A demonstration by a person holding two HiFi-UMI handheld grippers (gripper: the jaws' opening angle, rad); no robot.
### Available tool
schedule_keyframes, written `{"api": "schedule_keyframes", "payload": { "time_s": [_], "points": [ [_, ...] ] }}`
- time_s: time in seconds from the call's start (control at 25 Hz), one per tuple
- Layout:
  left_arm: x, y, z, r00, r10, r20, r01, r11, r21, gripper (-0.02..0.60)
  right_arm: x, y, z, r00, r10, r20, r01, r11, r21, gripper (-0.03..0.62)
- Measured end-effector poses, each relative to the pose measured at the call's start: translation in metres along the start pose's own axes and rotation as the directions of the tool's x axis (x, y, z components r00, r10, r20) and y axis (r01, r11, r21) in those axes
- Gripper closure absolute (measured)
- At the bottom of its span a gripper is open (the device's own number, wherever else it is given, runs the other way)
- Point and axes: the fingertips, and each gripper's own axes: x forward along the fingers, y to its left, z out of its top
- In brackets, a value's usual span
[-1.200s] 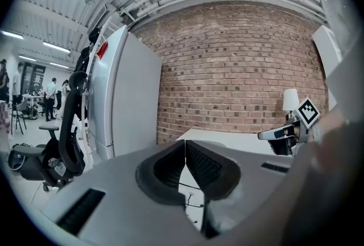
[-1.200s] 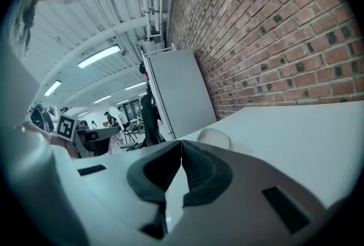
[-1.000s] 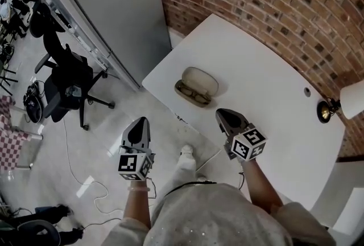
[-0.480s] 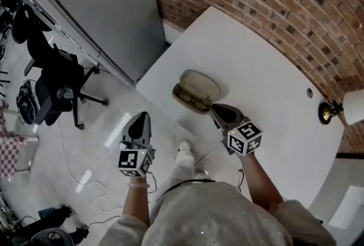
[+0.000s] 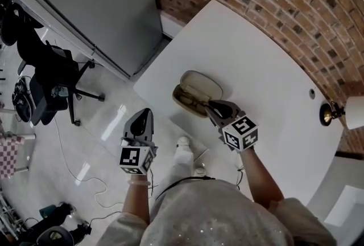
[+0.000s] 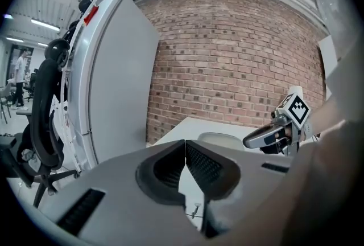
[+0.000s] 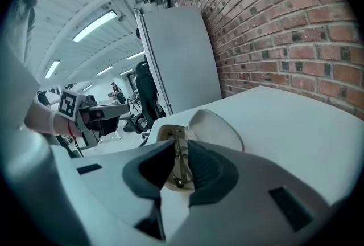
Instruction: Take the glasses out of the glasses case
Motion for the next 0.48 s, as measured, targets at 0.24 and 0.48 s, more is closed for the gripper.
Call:
{"api": "schedule_keyframes", "payload": {
  "time_s": [0.24,0.48],
  "points": [
    [0.008,0.01,-0.005,1.0,0.004,-0.016,-0.004,1.0,-0.013,0.575,0.019,0.0,-0.004,0.994,0.046,-0.096,-0.045,0.999,0.02,0.506],
    [0.015,0.017,-0.007,1.0,0.004,-0.021,-0.005,1.0,-0.029,0.575,0.031,0.001,-0.01,0.979,0.096,-0.179,-0.089,0.995,0.043,0.503]
  ]
}}
